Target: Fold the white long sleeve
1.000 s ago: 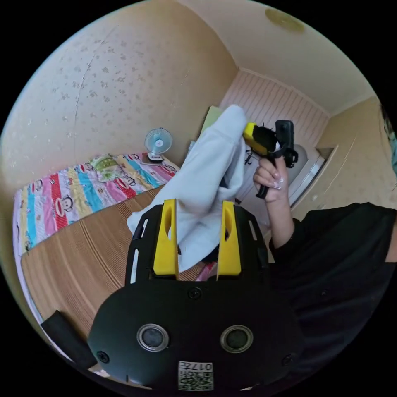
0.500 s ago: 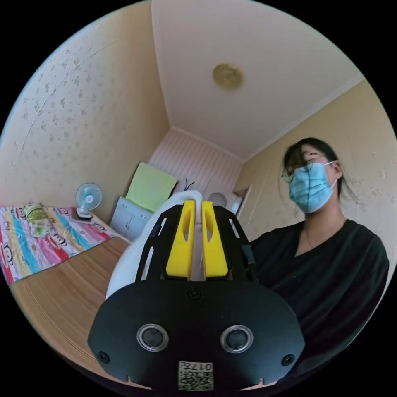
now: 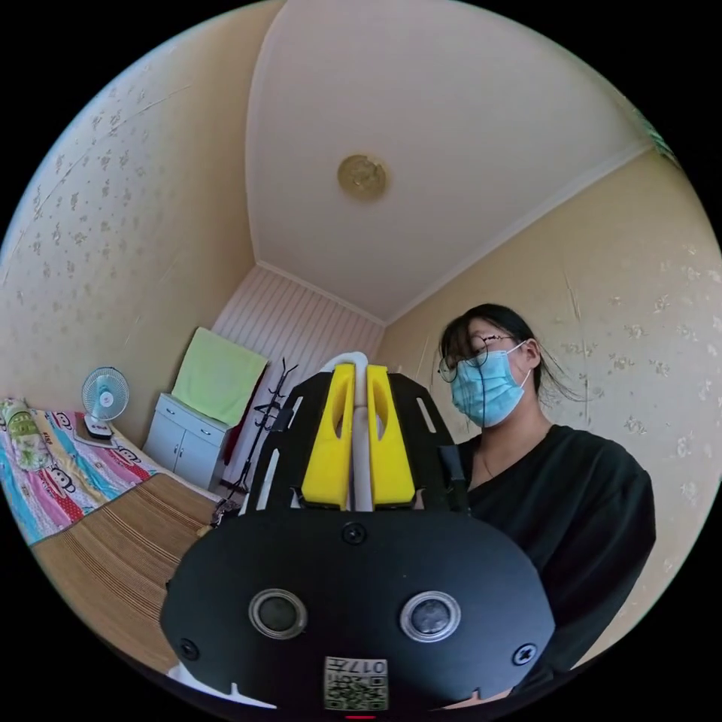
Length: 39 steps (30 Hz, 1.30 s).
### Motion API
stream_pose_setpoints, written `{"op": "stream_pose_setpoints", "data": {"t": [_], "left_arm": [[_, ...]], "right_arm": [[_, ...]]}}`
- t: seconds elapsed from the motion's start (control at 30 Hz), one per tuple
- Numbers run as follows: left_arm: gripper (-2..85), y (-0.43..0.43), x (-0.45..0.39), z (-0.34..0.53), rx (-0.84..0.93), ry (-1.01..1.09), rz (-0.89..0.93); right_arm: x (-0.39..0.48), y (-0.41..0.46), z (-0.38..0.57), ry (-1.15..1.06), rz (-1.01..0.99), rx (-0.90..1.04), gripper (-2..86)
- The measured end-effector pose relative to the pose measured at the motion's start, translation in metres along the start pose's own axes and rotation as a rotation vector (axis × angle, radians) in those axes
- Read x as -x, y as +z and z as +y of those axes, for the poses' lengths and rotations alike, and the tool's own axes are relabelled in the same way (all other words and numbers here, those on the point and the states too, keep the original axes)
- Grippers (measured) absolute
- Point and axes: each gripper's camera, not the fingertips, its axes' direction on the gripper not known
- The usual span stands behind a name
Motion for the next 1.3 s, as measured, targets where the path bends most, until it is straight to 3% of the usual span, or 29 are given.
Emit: {"op": "stream_pose_setpoints", "data": {"t": [0.1, 0.2, 0.4, 0.5, 0.57, 0.63, 0.8, 0.93, 1.0, 1.07, 1.17, 1.3], "left_arm": [[2.0, -0.002, -0.008, -0.018, 0.009, -0.004, -0.031], [1.9, -0.012, -0.016, -0.034, 0.000, -0.016, -0.056], [2.2, -0.083, -0.063, -0.067, -0.065, 0.000, -0.210], [1.9, -0.117, -0.095, -0.075, -0.017, -0.044, -0.390], [1.5, -0.122, -0.128, -0.071, 0.023, -0.048, -0.603], [1.0, -0.114, -0.150, -0.066, 0.006, -0.019, -0.667], [0.5, -0.071, -0.158, -0.121, -0.096, 0.054, -0.575], [0.8, -0.053, -0.091, -0.229, -0.022, -0.057, -0.742], [1.2, -0.059, -0.025, -0.265, 0.074, -0.142, -0.846], [2.2, -0.085, 0.107, -0.287, 0.167, -0.344, -0.942], [4.8, -0.133, 0.268, -0.264, 0.190, -0.574, -1.084], [6.7, -0.174, 0.352, -0.190, 0.269, -0.753, -1.384]], "right_arm": [[-0.003, 0.030, -0.019, -0.009, 0.085, 0.005, 16.1], [-0.027, 0.047, -0.045, 0.016, 0.040, 0.061, 6.9], [-0.001, -0.035, -0.074, 0.019, 0.221, -0.233, 4.3], [0.032, -0.069, -0.081, -0.087, 0.171, -0.306, 3.9], [0.047, -0.080, -0.084, -0.149, 0.128, -0.274, 3.8], [0.059, -0.091, -0.082, -0.177, 0.119, -0.288, 3.7], [0.084, -0.124, -0.114, -0.171, 0.230, -0.297, 3.5], [0.041, -0.115, -0.174, -0.102, 0.393, -0.133, 3.4], [-0.046, -0.088, -0.211, -0.031, 0.470, 0.029, 3.4], [-0.137, -0.052, -0.231, 0.004, 0.502, 0.144, 3.4], [-0.318, 0.017, -0.229, 0.177, 0.471, 0.202, 3.8], [-0.465, 0.086, -0.128, 0.544, 0.513, 0.151, 5.9]]}}
